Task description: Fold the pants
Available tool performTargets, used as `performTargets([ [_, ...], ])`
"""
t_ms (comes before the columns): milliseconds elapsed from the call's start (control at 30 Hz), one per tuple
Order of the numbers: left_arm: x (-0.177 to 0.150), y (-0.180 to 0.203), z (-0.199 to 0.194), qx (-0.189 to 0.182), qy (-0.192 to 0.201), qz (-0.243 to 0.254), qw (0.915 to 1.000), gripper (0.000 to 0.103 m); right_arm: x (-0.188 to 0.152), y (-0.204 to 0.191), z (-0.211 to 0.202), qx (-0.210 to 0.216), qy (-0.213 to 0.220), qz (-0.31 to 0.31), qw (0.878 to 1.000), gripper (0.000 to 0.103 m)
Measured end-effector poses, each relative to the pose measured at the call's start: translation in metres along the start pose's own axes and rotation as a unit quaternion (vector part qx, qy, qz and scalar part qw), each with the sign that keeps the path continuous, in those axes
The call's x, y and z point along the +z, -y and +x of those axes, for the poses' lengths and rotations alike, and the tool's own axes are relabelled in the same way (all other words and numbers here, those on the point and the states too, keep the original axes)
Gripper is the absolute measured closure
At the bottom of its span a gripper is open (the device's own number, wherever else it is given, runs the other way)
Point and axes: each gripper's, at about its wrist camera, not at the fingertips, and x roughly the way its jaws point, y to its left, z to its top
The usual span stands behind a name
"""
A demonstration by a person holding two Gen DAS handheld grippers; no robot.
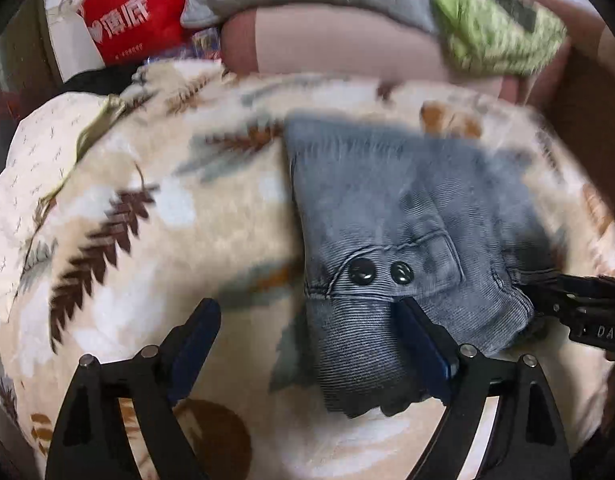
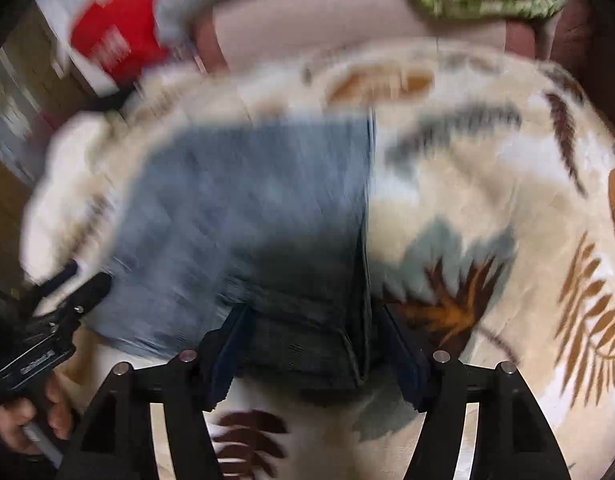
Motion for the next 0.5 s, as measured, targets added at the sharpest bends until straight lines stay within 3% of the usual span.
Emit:
performTargets([
  [133,0.002,-0.005,-0.035,0.005,0.025,-0.02,0.9995,0.014,-0.011,0.002,-0.03,-0.008,0.032,0.012,0.999,0.031],
  [233,-0.004,-0.004,-0.061,0.021,0.051,-0.019,0.9983,0.013,-0.03,-0.005,-0.064,-0.031,0.068,-0.008,0.997,0.014],
  [333,-0.015,-0.001,-0.075,0.017,0.045,-0.032,0.9983,0.012,-0.061,-0.014,-0.085,-0.035,0.082,-0.024,0.996,0.0],
  [500,-0.03,0.006,-0.087,0.008,0.04,-0.037,0.9985,0.012,-0.099,-0.026,-0.087,-0.053,0.083,-0.041,0.994,0.0],
])
